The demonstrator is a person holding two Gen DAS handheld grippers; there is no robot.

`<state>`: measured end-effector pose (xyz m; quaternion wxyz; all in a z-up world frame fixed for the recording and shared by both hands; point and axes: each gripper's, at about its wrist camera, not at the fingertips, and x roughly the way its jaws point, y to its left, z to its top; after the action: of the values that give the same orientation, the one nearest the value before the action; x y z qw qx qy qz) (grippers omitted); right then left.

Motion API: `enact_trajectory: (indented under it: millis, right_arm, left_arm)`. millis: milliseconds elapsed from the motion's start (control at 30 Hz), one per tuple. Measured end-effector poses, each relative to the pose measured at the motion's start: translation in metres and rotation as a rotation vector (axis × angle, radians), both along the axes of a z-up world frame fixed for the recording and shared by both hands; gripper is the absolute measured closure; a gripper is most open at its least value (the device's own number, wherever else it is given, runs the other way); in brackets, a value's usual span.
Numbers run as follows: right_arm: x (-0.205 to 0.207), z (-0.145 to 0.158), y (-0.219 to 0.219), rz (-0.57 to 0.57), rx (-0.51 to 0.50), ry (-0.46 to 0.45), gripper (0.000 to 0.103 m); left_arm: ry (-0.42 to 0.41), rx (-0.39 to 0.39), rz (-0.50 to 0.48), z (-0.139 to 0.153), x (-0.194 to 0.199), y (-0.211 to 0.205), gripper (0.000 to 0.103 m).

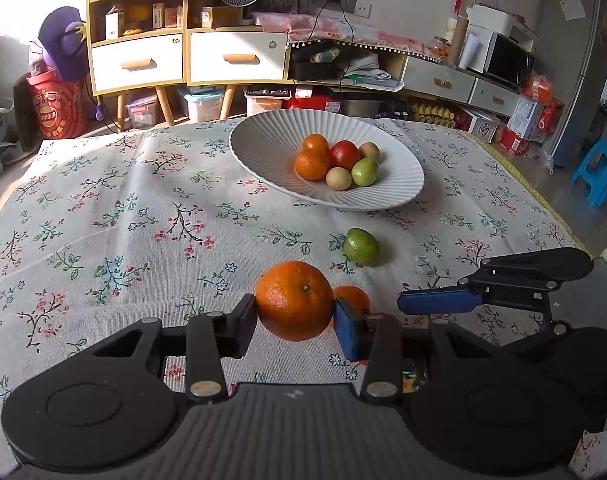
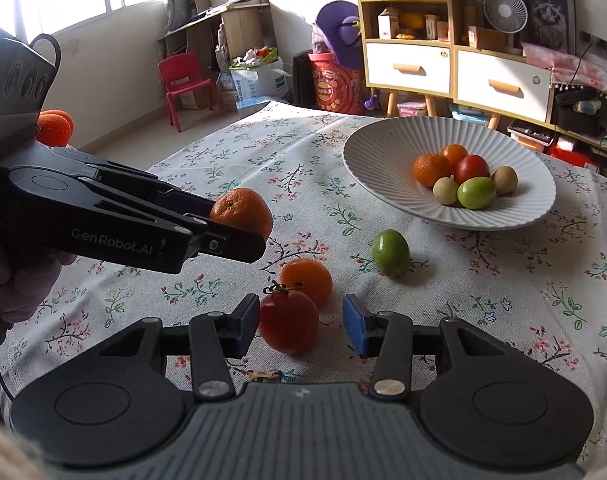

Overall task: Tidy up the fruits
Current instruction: 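Carry the tangerine and red tomato over the white bowl with both tools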

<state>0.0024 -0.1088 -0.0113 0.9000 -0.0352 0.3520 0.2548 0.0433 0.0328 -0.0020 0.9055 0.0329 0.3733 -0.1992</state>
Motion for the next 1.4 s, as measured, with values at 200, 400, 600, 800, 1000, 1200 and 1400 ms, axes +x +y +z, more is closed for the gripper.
enact_trajectory:
  millis: [200,400,600,800,1000,1200,1400]
  right_arm:
    - [0.001,-0.002,0.002,0.007,0.007,0.014,0.064]
    - [0.002,-0.005,0.006,0.017,0.013,0.035,0.07]
    - [0.001,0.006,0.001,-0.005,0.032,0.011,0.071]
    - [0.014,0.023,-0.022,-0.098,0.044,-0.04,0.071]
    - [0.032,0.032,-0.045,-0.192,0.045,-0.079,0.071]
    - [0.062,0.037,-0.064,-0.273,0.051,-0.102,0.071]
    - [0.084,0.035,-0.073,-0.29,0.065,-0.107,0.071]
  left_arm:
    - [0.004,0.002,-0.002,0.0,0.0,0.001,0.068]
    - [0.002,0.003,0.0,0.001,0.001,0.0,0.068]
    - [-0.008,0.003,0.001,0.006,0.004,-0.003,0.068]
    - [-0.027,-0.006,0.008,0.014,0.016,-0.014,0.068]
    - [-0.045,-0.018,0.004,0.021,0.03,-0.034,0.068]
    - [-0.074,-0.022,0.002,0.024,0.05,-0.053,0.068]
    - [-0.058,0.017,-0.004,0.011,0.067,-0.06,0.068]
